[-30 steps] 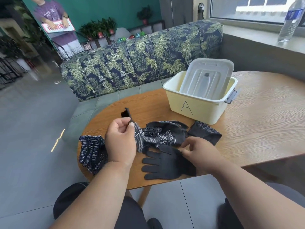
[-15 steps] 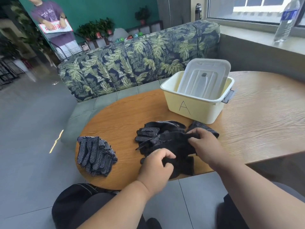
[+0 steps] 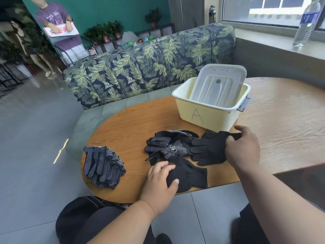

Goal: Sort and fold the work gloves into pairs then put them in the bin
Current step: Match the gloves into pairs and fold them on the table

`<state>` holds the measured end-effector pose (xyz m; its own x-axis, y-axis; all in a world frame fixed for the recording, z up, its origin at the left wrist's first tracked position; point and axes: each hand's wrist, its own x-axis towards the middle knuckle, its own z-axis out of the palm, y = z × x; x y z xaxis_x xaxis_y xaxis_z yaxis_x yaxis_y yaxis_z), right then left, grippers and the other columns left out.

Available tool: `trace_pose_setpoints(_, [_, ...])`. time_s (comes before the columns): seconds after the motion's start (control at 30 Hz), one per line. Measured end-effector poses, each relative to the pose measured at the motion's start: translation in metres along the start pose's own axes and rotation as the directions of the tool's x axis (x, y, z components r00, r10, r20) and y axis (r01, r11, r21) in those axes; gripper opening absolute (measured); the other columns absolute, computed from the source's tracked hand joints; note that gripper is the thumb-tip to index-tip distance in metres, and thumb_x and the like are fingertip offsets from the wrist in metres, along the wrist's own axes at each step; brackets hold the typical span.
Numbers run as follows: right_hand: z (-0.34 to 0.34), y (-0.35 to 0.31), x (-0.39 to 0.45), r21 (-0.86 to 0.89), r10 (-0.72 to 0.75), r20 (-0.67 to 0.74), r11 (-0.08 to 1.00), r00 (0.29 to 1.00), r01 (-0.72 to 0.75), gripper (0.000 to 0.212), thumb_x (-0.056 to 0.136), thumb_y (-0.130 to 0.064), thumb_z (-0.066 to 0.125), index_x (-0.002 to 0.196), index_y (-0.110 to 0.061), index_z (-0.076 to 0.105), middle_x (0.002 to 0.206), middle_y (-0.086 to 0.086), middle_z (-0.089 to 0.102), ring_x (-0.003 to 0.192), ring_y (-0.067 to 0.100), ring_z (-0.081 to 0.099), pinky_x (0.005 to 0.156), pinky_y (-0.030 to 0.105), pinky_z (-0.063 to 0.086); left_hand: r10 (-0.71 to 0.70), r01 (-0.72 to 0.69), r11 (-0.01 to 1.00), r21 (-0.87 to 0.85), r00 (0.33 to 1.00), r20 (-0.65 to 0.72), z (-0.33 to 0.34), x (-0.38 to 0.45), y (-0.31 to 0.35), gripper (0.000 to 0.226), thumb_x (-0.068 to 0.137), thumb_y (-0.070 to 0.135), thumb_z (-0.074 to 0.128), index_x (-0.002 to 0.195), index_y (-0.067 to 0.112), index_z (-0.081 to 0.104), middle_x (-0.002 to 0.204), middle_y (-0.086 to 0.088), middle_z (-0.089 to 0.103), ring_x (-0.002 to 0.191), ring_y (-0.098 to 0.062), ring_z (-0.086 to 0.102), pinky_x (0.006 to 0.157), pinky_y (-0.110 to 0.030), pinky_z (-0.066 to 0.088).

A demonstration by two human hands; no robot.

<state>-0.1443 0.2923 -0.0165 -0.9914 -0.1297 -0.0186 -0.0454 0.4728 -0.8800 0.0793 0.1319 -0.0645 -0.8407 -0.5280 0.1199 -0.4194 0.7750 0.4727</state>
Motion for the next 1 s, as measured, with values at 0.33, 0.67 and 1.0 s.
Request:
trace_pose_setpoints(0.33, [0.020, -0.003, -0.020, -0.263, -0.270, 0.158, 0.916, 0.950, 0.304, 0.043, 0.089, -0.021, 0.060, 0.129, -0.035, 0.064, 0.144, 0.002, 0.049, 0.137, 0.029, 0.036, 0.117, 0.046, 0.027, -0.175, 0.174, 0.984, -0.022, 0.962, -0.208, -0.024, 0.022, 0.000, 0.043, 0.090, 0.035, 0.067, 0.132, 0.033, 0.061, 0.154, 0.005, 0.035, 0.142, -0.018, 0.025, 0.120, -0.033, 0.021])
trace_pose_setpoints(0.67, [0.034, 0.010, -0.016, -0.334, -0.220, 0.353, 0.878, 0.910, 0.342, 0.038, 0.089, -0.025, 0.060, 0.123, -0.041, 0.068, 0.126, -0.001, 0.058, 0.122, 0.028, 0.047, 0.105, 0.043, 0.040, -0.261, 0.262, 0.965, -0.013, 0.958, -0.116, -0.024, 0.028, -0.009, 0.057, 0.096, 0.025, 0.059, 0.152, 0.015, 0.047, 0.158, 0.003, 0.041, 0.145, -0.018, 0.028, 0.123, -0.027, 0.015])
trace_pose_setpoints(1.0, [0.039, 0.009, -0.021, -0.292, -0.269, 0.383, 0.872, 0.884, 0.392, 0.031, 0.092, -0.033, 0.064, 0.123, -0.037, 0.070, 0.122, -0.002, 0.059, 0.119, 0.027, 0.049, 0.103, 0.039, 0.040, -0.249, 0.128, 0.914, -0.386, 0.926, -0.283, -0.054, 0.024, 0.011, 0.058, 0.100, 0.015, 0.056, 0.156, 0.022, 0.040, 0.157, 0.022, 0.031, 0.136, 0.006, 0.042, 0.118, -0.029, 0.036])
